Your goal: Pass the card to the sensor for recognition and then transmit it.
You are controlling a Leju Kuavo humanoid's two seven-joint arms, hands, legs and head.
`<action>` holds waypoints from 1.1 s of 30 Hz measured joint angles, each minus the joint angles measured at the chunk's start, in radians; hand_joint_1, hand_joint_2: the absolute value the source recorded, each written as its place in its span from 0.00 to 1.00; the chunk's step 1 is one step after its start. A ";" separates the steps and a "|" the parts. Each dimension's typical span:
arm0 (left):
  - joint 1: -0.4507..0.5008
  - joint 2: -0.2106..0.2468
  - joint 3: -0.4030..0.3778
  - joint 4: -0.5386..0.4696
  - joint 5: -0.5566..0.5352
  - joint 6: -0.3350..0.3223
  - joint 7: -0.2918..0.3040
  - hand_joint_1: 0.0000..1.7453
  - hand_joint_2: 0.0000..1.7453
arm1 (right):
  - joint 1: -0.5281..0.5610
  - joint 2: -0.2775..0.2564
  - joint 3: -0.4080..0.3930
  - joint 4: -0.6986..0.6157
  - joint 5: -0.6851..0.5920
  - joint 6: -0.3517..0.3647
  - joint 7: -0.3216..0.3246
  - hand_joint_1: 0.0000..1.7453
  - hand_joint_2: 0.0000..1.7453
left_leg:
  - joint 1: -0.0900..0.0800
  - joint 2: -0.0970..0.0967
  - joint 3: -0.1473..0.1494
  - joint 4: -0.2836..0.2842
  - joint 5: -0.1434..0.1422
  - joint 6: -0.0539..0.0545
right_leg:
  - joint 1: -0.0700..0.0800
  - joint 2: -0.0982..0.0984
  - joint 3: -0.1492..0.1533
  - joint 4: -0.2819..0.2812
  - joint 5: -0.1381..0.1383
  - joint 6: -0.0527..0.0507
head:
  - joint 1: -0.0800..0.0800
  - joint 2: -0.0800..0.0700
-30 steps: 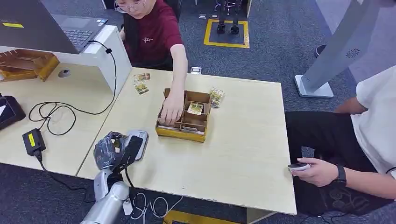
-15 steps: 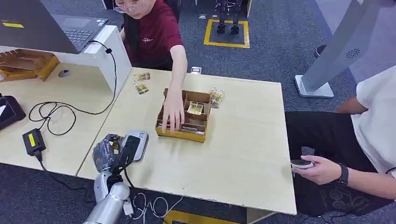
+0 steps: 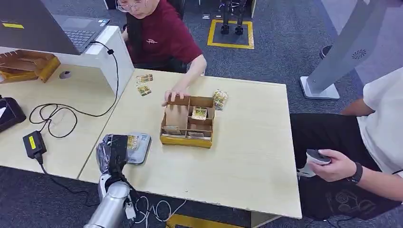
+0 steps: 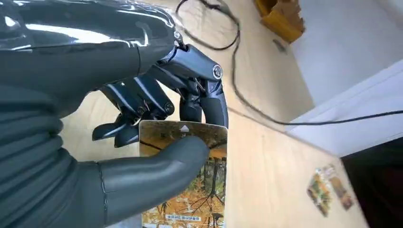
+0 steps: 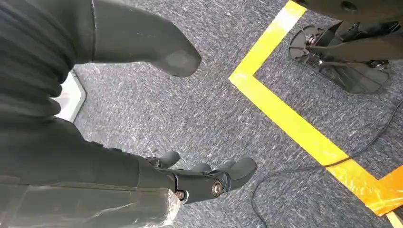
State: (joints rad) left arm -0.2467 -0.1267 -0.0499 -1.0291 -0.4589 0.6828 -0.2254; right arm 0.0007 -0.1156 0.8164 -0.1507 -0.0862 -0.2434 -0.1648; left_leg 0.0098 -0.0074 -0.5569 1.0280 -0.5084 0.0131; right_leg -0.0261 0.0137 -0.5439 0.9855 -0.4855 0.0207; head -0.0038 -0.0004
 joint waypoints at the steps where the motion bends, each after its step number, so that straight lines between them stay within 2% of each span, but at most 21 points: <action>1: -0.002 0.003 -0.003 -0.010 0.002 0.000 -0.008 1.00 1.00 | 0.000 0.000 0.000 0.000 0.000 0.000 0.000 0.00 1.00 | 0.000 0.000 0.000 0.000 0.000 0.000 | 0.000 0.000 0.000 0.000 0.000 0.000 | 0.000 0.000; 5: -0.010 0.011 -0.003 -0.050 0.018 0.000 -0.063 1.00 1.00 | 0.000 -0.001 0.001 -0.001 0.006 -0.001 -0.003 0.00 1.00 | 0.000 0.000 0.000 0.000 0.000 0.000 | 0.000 0.000 0.000 0.000 0.000 0.000 | 0.000 0.000; 10: -0.030 0.015 -0.003 -0.113 0.117 0.000 -0.155 1.00 1.00 | -0.001 -0.002 0.006 -0.005 0.014 -0.001 -0.002 0.00 1.00 | 0.000 0.000 0.000 0.000 0.000 0.000 | 0.000 0.000 0.000 0.000 0.000 0.000 | 0.000 0.000; 13: -0.042 0.016 -0.003 -0.146 0.119 0.000 -0.194 1.00 1.00 | -0.001 -0.003 0.015 -0.010 0.021 0.000 0.000 0.00 1.00 | 0.000 0.000 0.000 0.000 0.000 0.000 | 0.000 0.000 0.000 0.000 0.000 0.000 | 0.000 0.000; 16: -0.058 0.015 0.005 -0.158 0.045 0.000 -0.217 1.00 1.00 | -0.004 -0.006 0.021 -0.016 0.028 0.003 0.005 0.00 1.00 | 0.000 0.000 0.000 0.000 0.000 0.000 | 0.000 0.000 0.000 0.000 0.000 0.000 | 0.000 0.000; 22: -0.105 -0.011 0.085 -0.159 -0.157 0.000 -0.273 1.00 1.00 | -0.014 -0.012 0.034 -0.030 0.042 0.016 0.013 0.00 1.00 | 0.000 0.000 0.000 0.000 0.000 0.000 | 0.000 0.000 0.000 0.000 0.000 0.000 | 0.000 0.000; 26: -0.121 -0.032 0.134 -0.157 -0.208 0.000 -0.295 1.00 1.00 | -0.017 -0.016 0.044 -0.038 0.049 0.020 0.015 0.00 1.00 | 0.000 0.000 0.000 0.000 0.000 0.000 | 0.000 0.000 0.000 0.000 0.000 0.000 | 0.000 0.000; 33: -0.135 -0.055 0.173 -0.140 -0.239 0.000 -0.305 1.00 1.00 | -0.021 -0.020 0.050 -0.048 0.054 0.023 0.017 0.00 1.00 | 0.000 0.000 0.000 0.000 0.000 0.000 | 0.000 0.000 0.000 0.000 0.000 0.000 | 0.000 0.000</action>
State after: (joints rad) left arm -0.3813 -0.1816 0.1228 -1.1689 -0.6981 0.6832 -0.5306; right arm -0.0200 -0.1354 0.8667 -0.1991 -0.0325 -0.2201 -0.1476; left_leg 0.0098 -0.0073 -0.5571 1.0281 -0.5084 0.0131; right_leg -0.0261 0.0138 -0.5440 0.9856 -0.4854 0.0207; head -0.0038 -0.0004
